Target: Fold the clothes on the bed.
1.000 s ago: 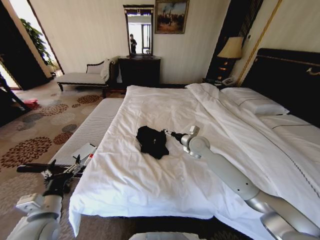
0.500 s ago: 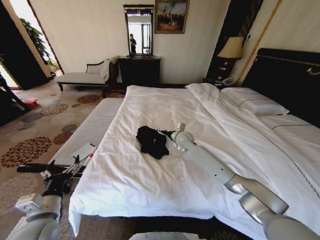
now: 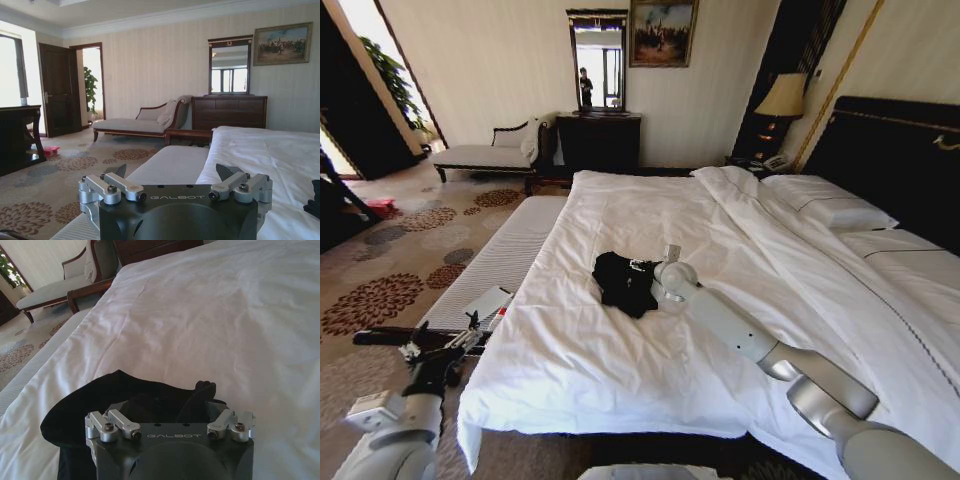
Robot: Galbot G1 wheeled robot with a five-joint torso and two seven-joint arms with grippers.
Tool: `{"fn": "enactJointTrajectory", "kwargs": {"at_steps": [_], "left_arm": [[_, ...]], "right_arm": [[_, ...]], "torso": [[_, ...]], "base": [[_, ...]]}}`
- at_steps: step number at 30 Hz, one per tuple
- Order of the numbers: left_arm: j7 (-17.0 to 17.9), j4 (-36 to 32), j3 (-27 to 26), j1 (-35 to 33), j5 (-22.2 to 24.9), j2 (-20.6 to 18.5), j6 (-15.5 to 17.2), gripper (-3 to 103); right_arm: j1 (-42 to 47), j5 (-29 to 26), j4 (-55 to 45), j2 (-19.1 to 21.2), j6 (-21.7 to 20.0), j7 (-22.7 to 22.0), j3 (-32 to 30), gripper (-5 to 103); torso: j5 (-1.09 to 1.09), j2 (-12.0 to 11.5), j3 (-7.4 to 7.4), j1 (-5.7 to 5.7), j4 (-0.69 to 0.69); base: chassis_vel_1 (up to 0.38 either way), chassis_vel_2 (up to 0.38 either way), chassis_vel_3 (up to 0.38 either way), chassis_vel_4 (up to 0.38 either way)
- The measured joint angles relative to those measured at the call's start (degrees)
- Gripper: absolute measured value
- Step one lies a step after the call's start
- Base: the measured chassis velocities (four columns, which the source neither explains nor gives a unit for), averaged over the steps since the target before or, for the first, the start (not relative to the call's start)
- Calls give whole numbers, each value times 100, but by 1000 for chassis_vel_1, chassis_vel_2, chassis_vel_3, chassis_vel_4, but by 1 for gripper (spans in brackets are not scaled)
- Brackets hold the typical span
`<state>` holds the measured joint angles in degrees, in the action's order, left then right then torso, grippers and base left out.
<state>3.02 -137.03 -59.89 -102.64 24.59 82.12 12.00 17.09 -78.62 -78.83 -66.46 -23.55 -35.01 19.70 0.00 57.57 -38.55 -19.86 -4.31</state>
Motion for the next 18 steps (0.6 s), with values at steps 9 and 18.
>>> {"fn": "enactJointTrajectory", "kwargs": {"at_steps": [9, 18], "left_arm": [[0, -4, 18, 6, -21, 26, -9, 100], [0, -5, 25, 8, -28, 26, -11, 100]], "right_arm": [[40, -17, -26, 124, -59, -101, 2, 58], [170, -20, -129, 183, -73, -110, -16, 31]], "torso": [[1, 0, 0, 0, -2], [0, 0, 0, 0, -1]], "base": [[0, 0, 0, 0], [0, 0, 0, 0]]}}
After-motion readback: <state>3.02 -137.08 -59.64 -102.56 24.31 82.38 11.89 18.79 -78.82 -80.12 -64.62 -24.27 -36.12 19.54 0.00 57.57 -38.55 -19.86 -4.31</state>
